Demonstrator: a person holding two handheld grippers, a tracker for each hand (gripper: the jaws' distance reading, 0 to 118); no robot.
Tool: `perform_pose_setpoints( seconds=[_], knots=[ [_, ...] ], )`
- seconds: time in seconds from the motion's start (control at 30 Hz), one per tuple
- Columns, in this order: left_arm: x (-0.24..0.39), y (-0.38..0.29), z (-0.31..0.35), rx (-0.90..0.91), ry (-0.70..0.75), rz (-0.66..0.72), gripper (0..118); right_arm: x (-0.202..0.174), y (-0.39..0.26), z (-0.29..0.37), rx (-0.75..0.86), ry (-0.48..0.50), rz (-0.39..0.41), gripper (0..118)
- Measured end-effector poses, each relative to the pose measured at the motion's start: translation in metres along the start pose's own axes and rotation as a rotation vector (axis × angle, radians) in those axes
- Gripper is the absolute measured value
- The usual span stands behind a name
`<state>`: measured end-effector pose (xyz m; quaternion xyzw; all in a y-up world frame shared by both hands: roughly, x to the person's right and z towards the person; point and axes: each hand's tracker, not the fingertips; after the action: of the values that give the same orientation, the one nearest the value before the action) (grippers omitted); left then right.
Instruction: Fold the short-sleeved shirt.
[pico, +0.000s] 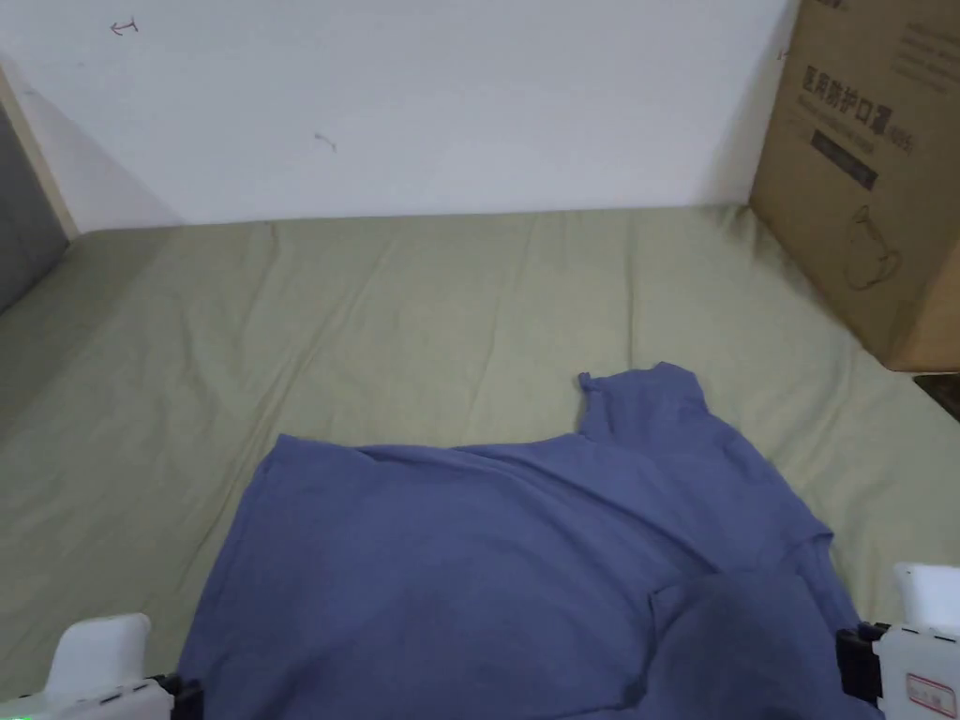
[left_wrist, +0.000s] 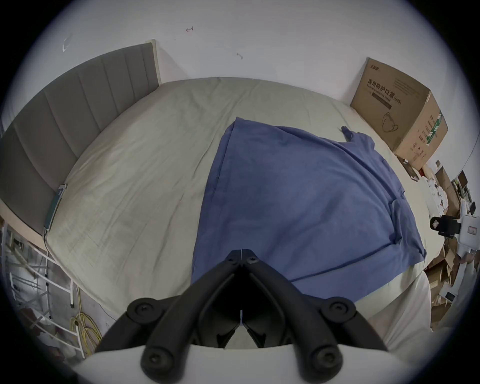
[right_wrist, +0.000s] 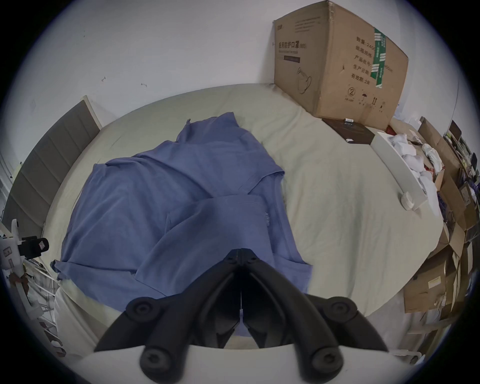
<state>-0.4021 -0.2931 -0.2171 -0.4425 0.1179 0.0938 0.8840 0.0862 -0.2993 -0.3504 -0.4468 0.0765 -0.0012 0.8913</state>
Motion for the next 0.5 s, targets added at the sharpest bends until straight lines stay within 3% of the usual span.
perform_pose_setpoints(
  seconds=[0.23, 0.5],
  knots=[
    [-0.005, 0.052, -0.036, -0.022, 0.01, 0.031, 0, -0.009, 0.035, -0.031, -0.019, 0.02, 0.02, 0],
    [-0.013, 0.18, -0.105, 0.0, -0.018, 0.062, 0, -0.023, 0.071, -0.064, -0.031, 0.051, 0.041, 0]
  ],
)
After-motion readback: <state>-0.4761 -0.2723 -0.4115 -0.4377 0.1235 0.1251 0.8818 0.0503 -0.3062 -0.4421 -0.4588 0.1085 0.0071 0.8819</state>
